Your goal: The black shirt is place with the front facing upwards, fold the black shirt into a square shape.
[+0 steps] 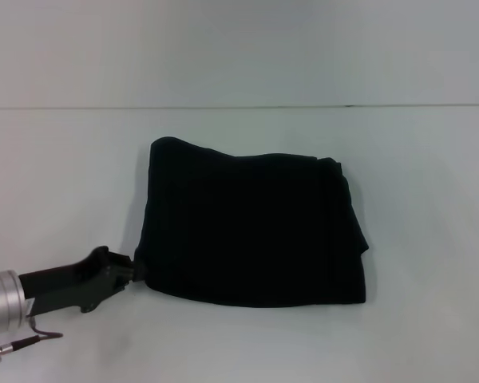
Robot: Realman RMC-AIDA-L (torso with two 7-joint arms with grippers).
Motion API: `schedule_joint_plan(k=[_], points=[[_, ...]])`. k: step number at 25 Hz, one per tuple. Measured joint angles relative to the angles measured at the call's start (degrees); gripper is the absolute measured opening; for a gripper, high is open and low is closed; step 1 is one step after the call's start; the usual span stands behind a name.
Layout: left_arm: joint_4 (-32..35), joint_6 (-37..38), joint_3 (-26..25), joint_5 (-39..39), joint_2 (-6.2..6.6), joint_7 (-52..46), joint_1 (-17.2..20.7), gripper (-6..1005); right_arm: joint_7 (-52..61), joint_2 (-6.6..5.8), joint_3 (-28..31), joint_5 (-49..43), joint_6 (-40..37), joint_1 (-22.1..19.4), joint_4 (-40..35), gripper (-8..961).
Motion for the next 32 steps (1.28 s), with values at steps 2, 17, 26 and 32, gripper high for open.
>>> schedule_joint_plan(k=[2, 17, 26, 32], points=[[-0.14, 0.16, -1.15, 0.02, 0.09, 0.31, 0.11, 35, 0.0, 0.01, 0.0, 0.0, 0.11, 0.17, 0.01, 915], [8.74, 15.95, -15.6, 1.22, 0.52, 23.64, 4.03, 327, -0.45, -0.36, -2.19, -9.01, 4.13, 0.64, -2.95, 915], [9.22, 15.22, -11.83, 3.11, 0.63, 42.73, -4.55, 609, -18.22, 2.0, -12.73, -20.21, 1.61, 2.97, -13.68, 915], [10.37, 10.04, -6.11, 3.7, -0.26, 47.25, -9.0, 841, -22.16, 5.93, -18.07, -22.97, 2.42, 5.64, -17.19, 914]])
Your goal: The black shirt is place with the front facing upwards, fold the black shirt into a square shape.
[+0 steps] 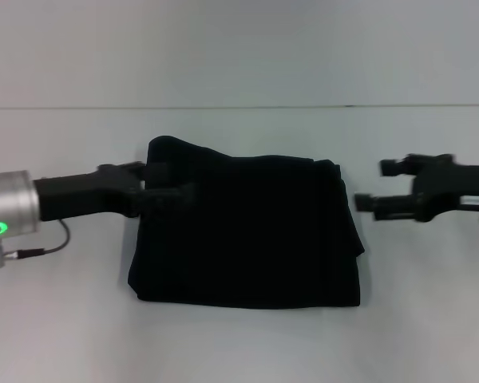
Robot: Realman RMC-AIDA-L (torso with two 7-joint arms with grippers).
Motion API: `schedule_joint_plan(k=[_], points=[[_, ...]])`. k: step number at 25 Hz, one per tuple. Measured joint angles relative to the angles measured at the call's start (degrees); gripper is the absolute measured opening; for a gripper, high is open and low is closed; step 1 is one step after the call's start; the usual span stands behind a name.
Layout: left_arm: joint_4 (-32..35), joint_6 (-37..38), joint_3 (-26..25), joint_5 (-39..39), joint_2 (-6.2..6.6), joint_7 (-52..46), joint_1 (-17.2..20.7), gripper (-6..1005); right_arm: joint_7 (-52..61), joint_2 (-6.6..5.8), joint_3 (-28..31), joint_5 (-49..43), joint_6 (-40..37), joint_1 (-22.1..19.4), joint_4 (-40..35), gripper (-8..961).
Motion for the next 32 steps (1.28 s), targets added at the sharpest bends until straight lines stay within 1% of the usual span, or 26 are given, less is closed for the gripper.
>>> schedule_joint_plan(k=[1, 4, 8, 15, 19, 23, 30, 32], points=[[0.01, -0.67, 1.32, 0.34, -0.05, 0.0, -0.51, 884, -0.13, 0.27, -0.81, -0.91, 0.53, 0.51, 0.0, 914], [0.55, -2.07, 4.85, 1.68, -0.45, -0.06, -1.63, 894, -0.6, 0.8, -3.24, -2.74, 1.87, 1.34, 0.19, 914], [2.52, -3.44, 5.66, 2.22, -1.47, 0.32, -1.7, 904, -2.0, 0.88, -4.12, -0.8, 2.63, 1.34, 0.86, 914], [3.78, -4.69, 7.54, 2.42, -2.62, 0.65, -2.08, 904, -6.02, 0.92, -3.99, 2.07, 4.5, 1.36, 4.75, 914], [4.33, -5.6, 7.52, 2.36, -2.61, -1.35, -2.7, 904, -6.75, 0.92, -4.02, 2.75, 4.81, 1.34, 5.07, 914], [4.49, -5.51, 7.38, 2.09, -2.21, -3.62, -3.03, 904, -9.44, 0.92, -4.06, 5.19, 3.91, 0.58, 5.57, 915], [4.54, -5.16, 7.4, 2.42, -1.7, -4.8, -3.05, 904, -10.54, 0.92, -4.05, 5.63, 3.42, 0.15, 5.84, 915], [4.76, -4.81, 7.6, 2.42, -1.72, -4.03, -2.85, 904, -10.52, 0.92, -3.73, 5.7, 3.48, 0.15, 5.83, 915]])
